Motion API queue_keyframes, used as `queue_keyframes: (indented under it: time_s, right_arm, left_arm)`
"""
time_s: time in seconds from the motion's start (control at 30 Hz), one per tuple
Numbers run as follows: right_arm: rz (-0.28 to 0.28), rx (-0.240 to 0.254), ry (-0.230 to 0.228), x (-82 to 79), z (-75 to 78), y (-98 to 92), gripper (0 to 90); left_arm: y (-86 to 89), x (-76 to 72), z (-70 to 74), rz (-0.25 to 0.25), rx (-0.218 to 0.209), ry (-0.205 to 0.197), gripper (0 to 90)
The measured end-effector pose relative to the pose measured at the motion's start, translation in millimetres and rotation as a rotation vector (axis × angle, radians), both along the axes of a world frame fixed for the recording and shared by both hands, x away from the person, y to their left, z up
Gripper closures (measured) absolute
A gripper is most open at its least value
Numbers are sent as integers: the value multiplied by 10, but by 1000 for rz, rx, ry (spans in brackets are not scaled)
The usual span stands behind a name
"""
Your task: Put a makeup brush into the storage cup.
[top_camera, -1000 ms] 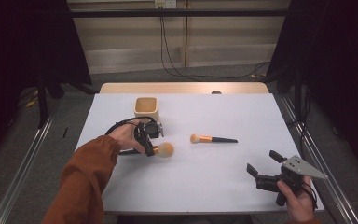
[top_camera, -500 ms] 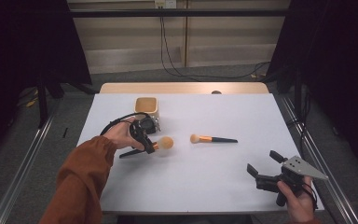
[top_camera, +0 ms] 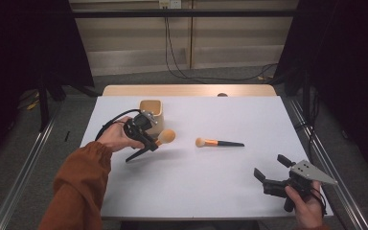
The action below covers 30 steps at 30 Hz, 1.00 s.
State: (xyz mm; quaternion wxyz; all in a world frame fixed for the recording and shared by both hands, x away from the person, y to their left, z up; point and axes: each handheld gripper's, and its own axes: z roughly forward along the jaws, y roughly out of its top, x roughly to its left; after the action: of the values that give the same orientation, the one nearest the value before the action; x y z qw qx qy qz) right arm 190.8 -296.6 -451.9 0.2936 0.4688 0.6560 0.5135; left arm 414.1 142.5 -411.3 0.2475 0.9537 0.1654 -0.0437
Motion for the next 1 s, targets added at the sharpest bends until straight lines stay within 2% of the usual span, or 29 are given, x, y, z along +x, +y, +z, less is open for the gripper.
queue_keyframes:
  time_s: [0.2,0.27,0.37,0.43,0.57,0.6,0.67,0.7,0.77,0.97,1.0]
  right_arm:
    - [-1,1,0,-3,0,-1,0]
    - [-1,-1,1,1,-2,-4,0]
    - [-2,0,1,0,-1,-3,0]
    - [-1,0,1,1,-1,-2,0]
    - [-2,1,1,-2,1,0,0]
    - [-2,3,1,-4,1,0,0]
    - [-4,1,0,-2,1,-4,0]
    - [-4,2,-1,-2,1,-5,0]
    - [-4,2,-2,-3,1,-4,0]
    - [-7,8,-4,-3,2,-3,0]
    - [-6,7,-5,-4,2,-3,0]
  left_arm:
    - [97,-16,21,54,-72,-11,675]
    - [133,-23,21,81,-111,-4,675]
    - [178,-21,55,78,-125,-20,675]
    - [193,-28,73,98,-140,-31,675]
    - [234,-34,84,117,-176,-28,675]
    - [241,-45,89,131,-173,-42,675]
    - [261,-51,84,142,-205,-35,675]
    - [278,-55,86,150,-214,-50,675]
    - [296,-67,84,161,-246,-44,675]
    - [319,-112,82,201,-316,-81,676]
    - [325,-116,76,205,-328,-73,675]
